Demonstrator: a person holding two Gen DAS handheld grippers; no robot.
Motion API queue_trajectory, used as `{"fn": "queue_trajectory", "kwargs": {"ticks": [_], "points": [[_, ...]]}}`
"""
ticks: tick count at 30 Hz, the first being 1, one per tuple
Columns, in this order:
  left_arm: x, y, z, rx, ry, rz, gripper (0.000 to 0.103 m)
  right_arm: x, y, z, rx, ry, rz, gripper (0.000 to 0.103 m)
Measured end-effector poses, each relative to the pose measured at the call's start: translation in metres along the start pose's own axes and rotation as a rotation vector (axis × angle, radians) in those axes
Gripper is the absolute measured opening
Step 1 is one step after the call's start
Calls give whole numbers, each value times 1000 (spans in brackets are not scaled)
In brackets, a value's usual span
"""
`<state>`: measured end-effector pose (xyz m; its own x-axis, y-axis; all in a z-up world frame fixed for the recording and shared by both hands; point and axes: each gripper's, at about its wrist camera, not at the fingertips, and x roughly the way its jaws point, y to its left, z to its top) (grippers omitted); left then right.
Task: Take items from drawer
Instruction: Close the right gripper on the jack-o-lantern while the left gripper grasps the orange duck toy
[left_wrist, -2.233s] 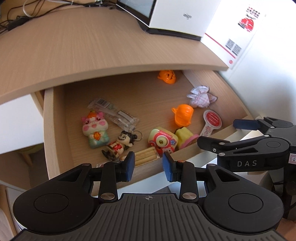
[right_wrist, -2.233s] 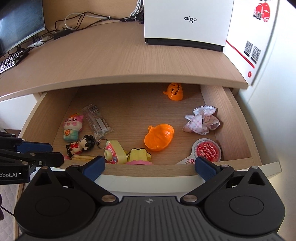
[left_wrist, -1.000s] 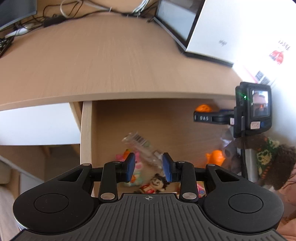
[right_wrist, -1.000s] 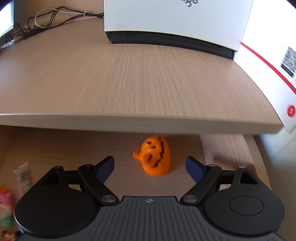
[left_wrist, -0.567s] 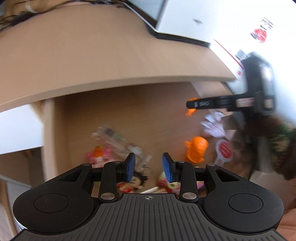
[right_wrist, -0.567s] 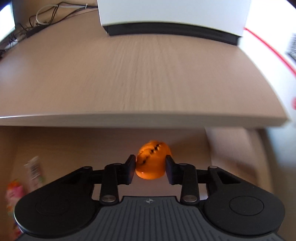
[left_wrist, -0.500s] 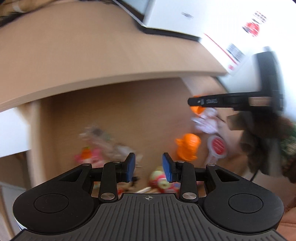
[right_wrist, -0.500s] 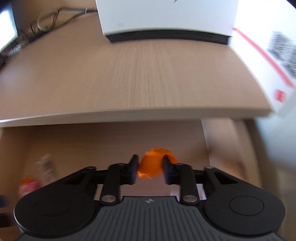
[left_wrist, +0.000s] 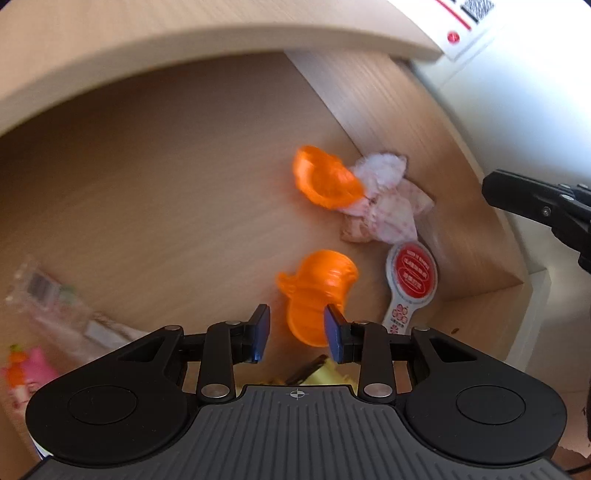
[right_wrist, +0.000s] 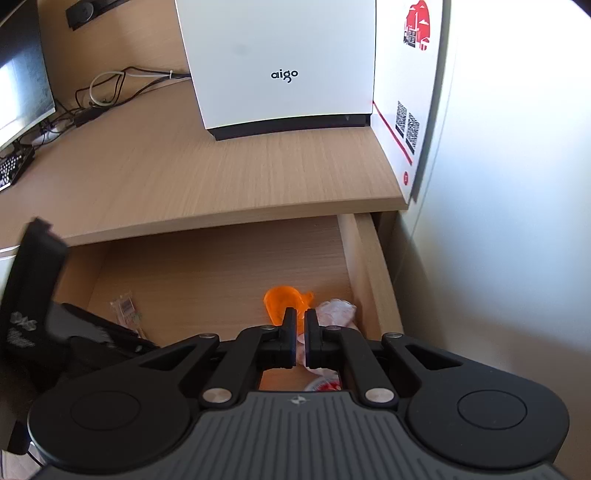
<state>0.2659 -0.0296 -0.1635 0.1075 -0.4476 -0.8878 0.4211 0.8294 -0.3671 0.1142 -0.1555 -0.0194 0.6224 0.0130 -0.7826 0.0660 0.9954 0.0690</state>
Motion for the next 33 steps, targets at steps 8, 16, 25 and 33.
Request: {"fn": "queue_trajectory", "kwargs": {"ticks": [8,16,25,33], "points": [[1,6,-1,-32,10,4,8,14,0,6,-40,49,22,32],[-65,33,-30,-151,-131,19,8,76,23,22,-138,139,23,54],[-113,61,-52,-274,-201,39,8,136,34,37,-208,235,-35,55],[-112,67,-60,-327,-201,33,8,159,27,40,-146,317,-10,67]]}}
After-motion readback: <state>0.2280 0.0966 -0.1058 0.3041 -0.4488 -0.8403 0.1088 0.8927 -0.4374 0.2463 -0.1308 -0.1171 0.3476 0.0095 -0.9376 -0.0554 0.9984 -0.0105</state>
